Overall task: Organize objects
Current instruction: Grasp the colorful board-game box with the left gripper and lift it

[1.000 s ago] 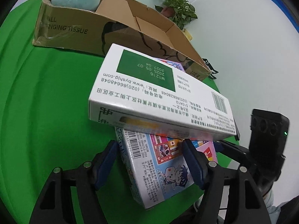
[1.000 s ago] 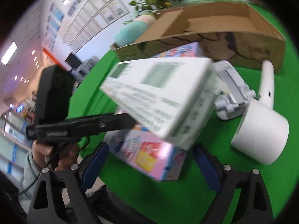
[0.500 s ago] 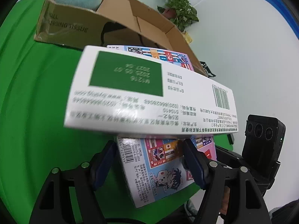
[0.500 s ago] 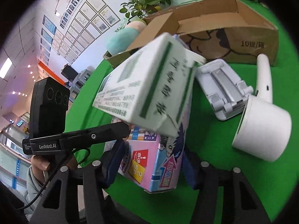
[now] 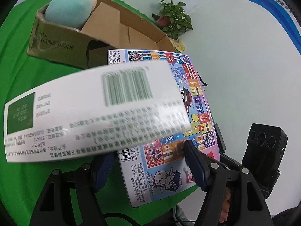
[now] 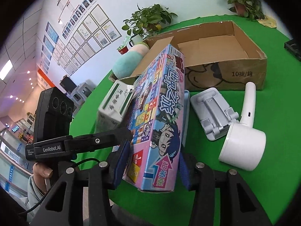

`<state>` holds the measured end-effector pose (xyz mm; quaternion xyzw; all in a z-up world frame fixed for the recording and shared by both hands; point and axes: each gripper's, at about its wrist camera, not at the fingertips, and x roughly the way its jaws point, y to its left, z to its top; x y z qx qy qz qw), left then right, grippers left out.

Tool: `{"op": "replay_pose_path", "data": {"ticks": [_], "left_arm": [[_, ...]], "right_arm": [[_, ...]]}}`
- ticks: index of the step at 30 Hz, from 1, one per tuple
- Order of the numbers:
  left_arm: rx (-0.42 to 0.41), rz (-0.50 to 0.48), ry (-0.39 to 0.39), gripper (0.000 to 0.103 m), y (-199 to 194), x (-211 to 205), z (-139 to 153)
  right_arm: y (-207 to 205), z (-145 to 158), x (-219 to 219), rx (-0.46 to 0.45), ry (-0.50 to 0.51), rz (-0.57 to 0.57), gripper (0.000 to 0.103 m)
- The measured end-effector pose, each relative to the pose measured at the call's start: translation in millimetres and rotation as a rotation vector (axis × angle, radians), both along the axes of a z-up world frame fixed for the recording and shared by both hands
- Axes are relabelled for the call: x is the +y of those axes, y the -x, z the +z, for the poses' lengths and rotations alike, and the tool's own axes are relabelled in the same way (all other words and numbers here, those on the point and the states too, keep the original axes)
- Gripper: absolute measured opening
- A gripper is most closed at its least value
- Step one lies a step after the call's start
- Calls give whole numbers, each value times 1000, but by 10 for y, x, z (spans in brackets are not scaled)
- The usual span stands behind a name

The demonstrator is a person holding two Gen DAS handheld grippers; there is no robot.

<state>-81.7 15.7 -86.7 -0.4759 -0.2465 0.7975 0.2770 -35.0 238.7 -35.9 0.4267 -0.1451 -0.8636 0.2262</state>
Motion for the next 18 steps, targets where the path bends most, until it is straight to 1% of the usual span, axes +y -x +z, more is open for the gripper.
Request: {"op": "replay_pose_path", "data": {"ticks": [4, 11, 14, 18], "left_arm": [[68, -27, 59, 70, 4, 141, 251], [176, -73, 163, 67, 18, 379, 703], [209, -83, 193, 67, 16, 465, 877], [240, -77, 209, 66, -157, 449, 1034]], "right_arm": [[4, 70, 96, 15, 27, -8, 47], [2, 245, 175, 78, 63, -21, 46], [4, 307, 196, 102, 71, -26, 46], [24, 396, 225, 134, 76, -32, 46]]}}
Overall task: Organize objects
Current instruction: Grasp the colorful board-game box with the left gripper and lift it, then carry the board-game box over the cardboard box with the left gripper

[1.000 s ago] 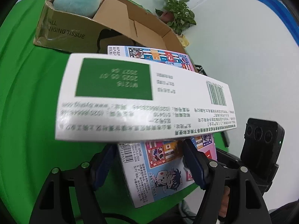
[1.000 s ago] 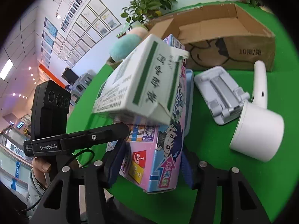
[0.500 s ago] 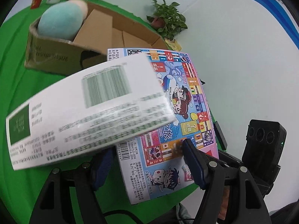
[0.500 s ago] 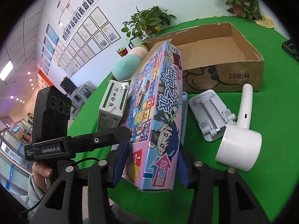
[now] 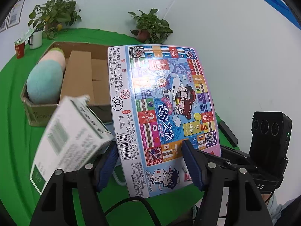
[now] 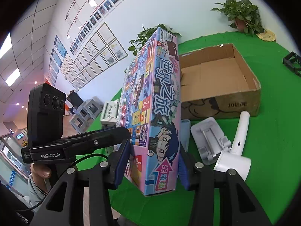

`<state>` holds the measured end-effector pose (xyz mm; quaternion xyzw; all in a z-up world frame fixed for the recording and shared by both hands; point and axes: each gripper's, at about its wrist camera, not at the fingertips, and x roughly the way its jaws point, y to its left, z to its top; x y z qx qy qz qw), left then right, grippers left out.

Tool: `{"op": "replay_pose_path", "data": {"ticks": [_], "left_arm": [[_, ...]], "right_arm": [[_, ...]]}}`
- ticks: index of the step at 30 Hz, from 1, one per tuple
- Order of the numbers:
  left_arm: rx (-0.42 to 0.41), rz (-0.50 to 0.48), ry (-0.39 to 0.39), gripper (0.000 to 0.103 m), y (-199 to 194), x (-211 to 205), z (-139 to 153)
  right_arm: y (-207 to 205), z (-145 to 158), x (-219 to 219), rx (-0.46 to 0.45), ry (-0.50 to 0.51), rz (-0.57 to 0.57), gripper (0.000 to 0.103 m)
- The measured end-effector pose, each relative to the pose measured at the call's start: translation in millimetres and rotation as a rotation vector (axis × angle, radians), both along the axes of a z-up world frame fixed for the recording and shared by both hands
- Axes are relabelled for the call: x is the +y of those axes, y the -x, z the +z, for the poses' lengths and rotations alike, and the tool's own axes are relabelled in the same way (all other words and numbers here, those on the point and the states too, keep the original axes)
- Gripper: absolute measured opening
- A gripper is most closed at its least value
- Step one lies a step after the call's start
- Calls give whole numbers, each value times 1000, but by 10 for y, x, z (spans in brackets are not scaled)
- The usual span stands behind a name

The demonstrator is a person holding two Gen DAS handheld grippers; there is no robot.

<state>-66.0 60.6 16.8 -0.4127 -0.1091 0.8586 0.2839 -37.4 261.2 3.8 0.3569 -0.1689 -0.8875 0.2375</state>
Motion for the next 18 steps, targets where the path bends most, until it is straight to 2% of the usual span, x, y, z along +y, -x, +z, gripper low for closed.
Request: {"op": "replay_pose_path", "data": {"ticks": [1, 4, 12, 18], "left_arm": [[8, 1, 2, 65, -140, -105, 20], [30, 5, 6, 65, -144, -80, 163], [83, 15, 36, 65, 146, 7, 504], [88, 21, 62, 65, 590, 19, 671]], "right_arm": [[8, 19, 8, 7, 0, -2, 46], [58, 87, 32, 34, -6, -6, 46], [254, 264, 68, 101, -1, -3, 45], [525, 317, 89, 124, 14, 0, 45]]}}
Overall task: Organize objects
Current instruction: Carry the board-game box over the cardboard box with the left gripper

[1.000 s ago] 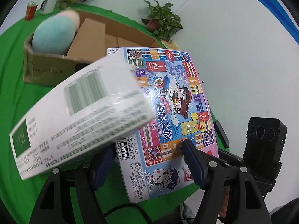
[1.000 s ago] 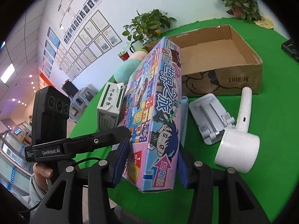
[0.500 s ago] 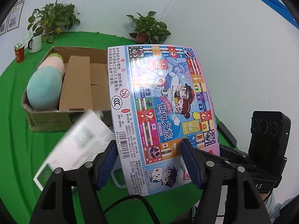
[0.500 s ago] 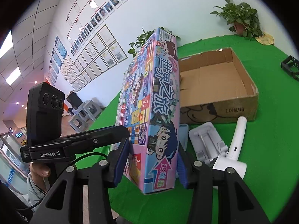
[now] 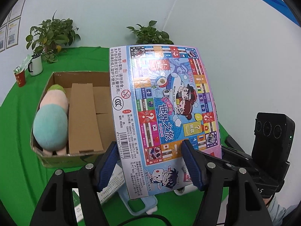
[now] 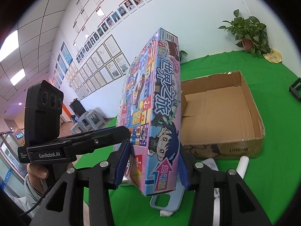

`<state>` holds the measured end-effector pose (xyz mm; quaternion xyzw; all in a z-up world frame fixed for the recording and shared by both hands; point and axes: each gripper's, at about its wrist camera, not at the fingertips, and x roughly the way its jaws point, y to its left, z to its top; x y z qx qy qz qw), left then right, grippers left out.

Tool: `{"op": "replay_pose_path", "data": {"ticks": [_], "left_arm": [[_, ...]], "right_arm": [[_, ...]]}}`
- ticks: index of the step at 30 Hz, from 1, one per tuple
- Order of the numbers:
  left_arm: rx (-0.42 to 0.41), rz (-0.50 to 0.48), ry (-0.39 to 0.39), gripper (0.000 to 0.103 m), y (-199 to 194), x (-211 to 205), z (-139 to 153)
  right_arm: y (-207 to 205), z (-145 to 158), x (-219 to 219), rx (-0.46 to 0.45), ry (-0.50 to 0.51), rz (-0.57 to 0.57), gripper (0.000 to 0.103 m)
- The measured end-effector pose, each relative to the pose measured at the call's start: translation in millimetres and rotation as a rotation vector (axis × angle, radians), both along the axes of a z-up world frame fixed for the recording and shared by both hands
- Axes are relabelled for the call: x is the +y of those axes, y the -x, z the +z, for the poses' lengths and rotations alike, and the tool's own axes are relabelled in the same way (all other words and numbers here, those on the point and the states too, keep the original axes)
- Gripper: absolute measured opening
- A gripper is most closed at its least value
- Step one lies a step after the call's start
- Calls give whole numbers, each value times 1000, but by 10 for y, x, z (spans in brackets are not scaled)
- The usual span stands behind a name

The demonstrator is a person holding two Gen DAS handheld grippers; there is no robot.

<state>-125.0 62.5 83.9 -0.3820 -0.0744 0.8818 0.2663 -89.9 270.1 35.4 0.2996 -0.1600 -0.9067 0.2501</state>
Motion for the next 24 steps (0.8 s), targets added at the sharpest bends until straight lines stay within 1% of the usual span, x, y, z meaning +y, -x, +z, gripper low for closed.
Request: {"op": "replay_pose_path", "data": {"ticks": [4, 9, 12, 18, 24], "left_arm": [[-4, 3, 15, 65, 316, -14, 41], [-31, 14, -3, 65, 774, -70, 10], [-51, 30, -2, 65, 1030, -94, -66], [-121, 50, 6, 65, 1549, -123, -385], [-207, 50, 40, 65, 1899, 7, -817]], "right_arm": [[201, 9, 13, 1, 9, 3, 45], [473, 14, 26, -7, 14, 13, 45], [664, -25, 26, -23, 20, 25, 45], [1038, -212, 46, -81, 43, 44, 45], [1274, -577, 143, -178, 91, 39, 45]]}}
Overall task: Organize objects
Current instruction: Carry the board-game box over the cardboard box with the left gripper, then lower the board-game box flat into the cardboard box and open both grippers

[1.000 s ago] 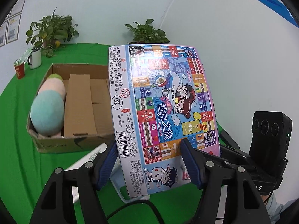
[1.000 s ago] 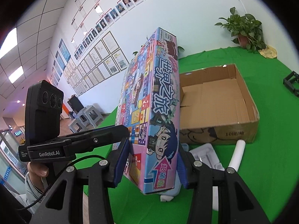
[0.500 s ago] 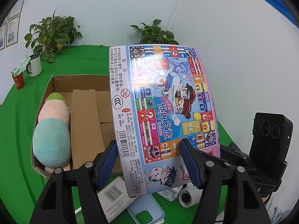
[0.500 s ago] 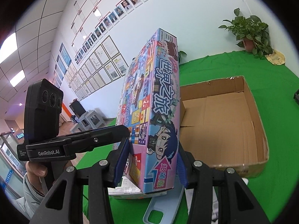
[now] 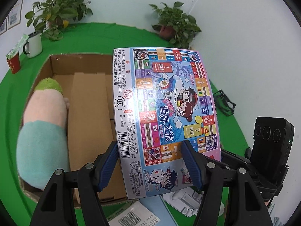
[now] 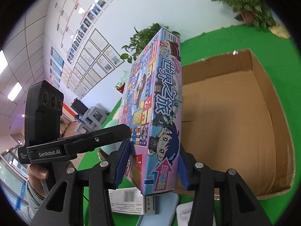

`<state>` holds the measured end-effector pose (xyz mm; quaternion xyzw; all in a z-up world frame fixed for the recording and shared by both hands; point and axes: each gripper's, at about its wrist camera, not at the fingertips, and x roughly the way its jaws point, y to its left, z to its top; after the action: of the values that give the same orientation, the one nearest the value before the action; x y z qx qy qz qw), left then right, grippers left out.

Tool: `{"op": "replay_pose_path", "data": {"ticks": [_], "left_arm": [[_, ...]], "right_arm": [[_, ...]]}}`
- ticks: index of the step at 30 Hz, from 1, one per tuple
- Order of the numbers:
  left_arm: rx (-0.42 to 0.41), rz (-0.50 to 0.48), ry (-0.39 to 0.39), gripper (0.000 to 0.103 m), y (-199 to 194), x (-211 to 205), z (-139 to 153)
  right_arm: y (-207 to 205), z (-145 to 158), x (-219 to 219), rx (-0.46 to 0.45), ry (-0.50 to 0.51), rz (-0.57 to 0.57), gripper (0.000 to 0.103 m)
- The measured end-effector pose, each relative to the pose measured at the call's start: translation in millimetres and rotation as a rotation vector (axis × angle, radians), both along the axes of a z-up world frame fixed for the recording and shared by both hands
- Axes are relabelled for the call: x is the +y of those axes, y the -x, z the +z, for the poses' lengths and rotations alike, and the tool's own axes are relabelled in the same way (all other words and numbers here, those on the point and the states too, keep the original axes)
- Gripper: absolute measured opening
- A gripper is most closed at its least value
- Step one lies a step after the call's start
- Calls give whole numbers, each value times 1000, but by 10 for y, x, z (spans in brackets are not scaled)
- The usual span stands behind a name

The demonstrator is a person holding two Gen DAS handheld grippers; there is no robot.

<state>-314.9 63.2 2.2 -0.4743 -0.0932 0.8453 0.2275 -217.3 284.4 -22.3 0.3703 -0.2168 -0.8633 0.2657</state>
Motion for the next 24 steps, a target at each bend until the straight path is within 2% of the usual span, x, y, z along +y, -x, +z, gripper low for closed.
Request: {"op": "replay_pose_path", "data": {"ticks": [4, 8, 16, 18, 20, 24], "left_arm": [[-73, -1, 1, 65, 152, 70, -290], [-102, 14, 29, 65, 209, 131, -448], [-119, 23, 71, 63, 272, 193, -484], [-123, 19, 55, 63, 279, 194, -471], [-111, 17, 53, 63, 276, 214, -442], [-100, 1, 58, 63, 263, 263, -424]], "right_arm": [[82, -213, 64, -71, 11, 0, 45], [129, -386, 96, -131, 25, 9, 45], [184, -421, 114, -165, 30, 19, 46], [179, -420, 104, -176, 9, 11, 46], [170, -420, 77, -187, -48, 0, 39], [219, -435, 72, -223, -56, 3, 42]]}}
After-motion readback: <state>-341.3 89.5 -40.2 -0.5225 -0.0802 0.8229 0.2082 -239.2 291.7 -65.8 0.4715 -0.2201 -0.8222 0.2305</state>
